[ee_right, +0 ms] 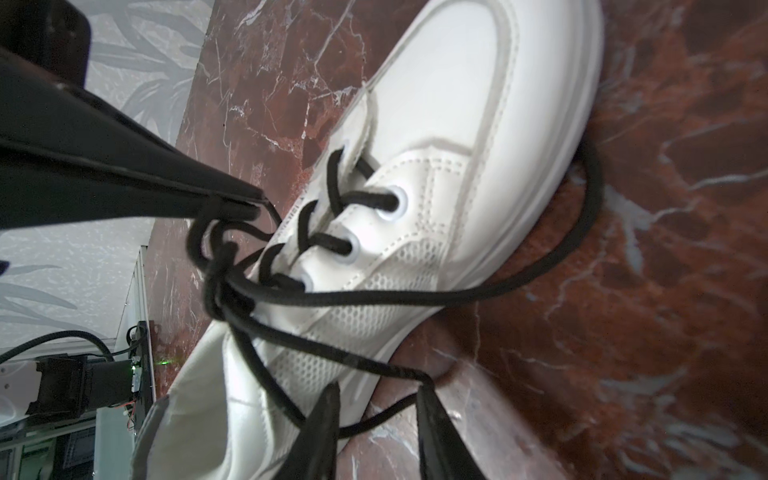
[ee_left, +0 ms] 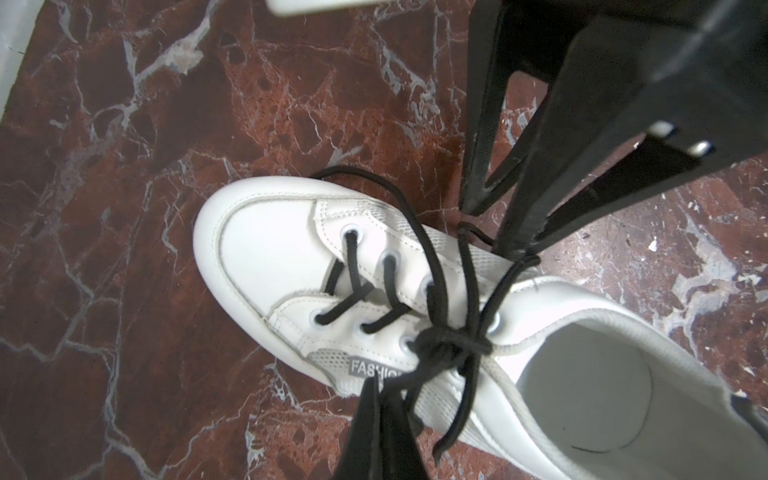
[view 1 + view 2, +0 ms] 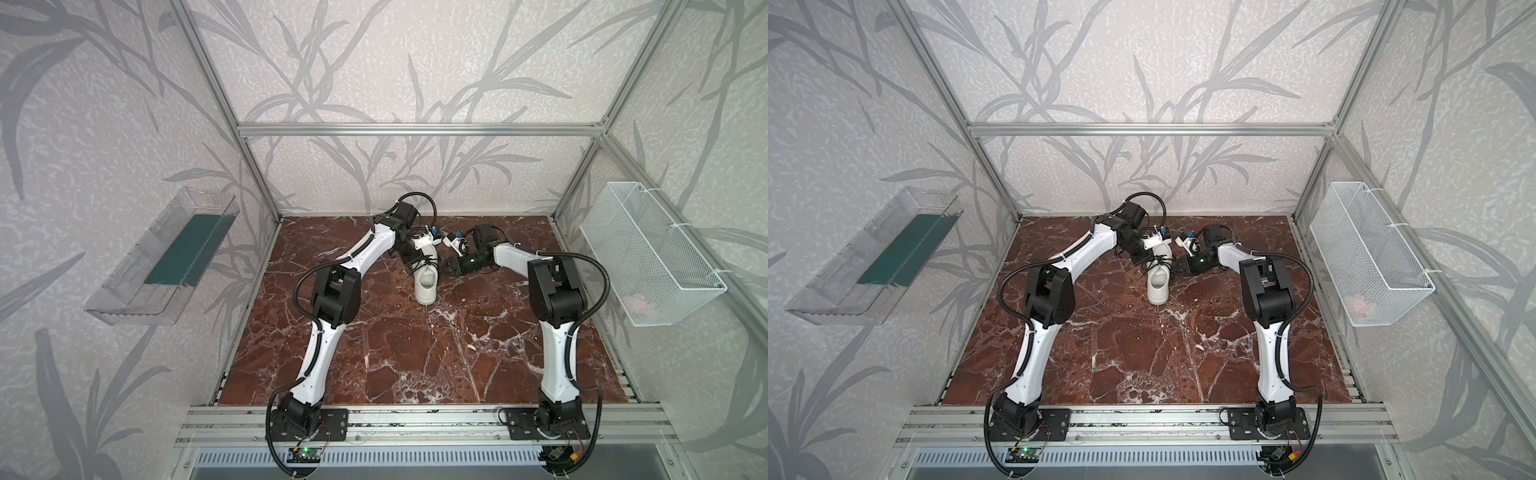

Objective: Tie the shoes

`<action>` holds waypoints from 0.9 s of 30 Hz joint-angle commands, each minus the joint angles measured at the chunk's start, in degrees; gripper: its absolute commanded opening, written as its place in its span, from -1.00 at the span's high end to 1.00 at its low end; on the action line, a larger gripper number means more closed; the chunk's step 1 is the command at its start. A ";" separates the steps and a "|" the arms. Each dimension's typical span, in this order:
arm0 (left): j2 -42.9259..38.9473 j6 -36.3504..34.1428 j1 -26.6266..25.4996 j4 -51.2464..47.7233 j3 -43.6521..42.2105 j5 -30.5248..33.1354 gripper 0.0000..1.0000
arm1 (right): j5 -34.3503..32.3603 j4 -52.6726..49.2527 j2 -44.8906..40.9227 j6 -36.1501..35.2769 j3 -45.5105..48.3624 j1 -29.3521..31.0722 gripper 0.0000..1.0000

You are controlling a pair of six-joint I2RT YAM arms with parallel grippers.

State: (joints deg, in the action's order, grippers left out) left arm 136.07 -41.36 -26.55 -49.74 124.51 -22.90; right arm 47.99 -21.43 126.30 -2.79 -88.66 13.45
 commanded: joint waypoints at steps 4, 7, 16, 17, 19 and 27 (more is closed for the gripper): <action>0.26 -0.32 0.25 -1.42 1.71 -0.67 1.00 | 3.42 -2.15 -3.25 -4.82 -1.97 0.86 0.33; 0.34 -0.30 0.52 -1.24 1.71 -0.36 1.00 | 5.84 -1.67 -3.00 -4.89 -1.87 1.30 0.33; 0.61 -1.02 1.43 -0.80 0.81 -3.50 1.00 | 8.13 2.42 -2.21 -3.42 -1.89 1.66 0.34; 0.61 -1.08 1.46 -0.75 0.68 -3.96 1.00 | 8.92 2.83 -1.78 -3.09 -2.04 1.67 0.35; 0.60 -0.91 1.53 -0.53 0.47 -4.35 1.00 | 9.69 4.24 -1.03 -1.95 -1.95 1.66 0.38; 0.34 -1.36 1.77 -1.52 0.38 -4.19 1.00 | 10.99 6.82 -0.88 0.54 -0.54 1.70 0.64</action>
State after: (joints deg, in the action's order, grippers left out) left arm 136.07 -41.43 -24.95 -49.67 124.53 -25.67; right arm 57.12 -16.43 125.64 -3.27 -89.25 15.00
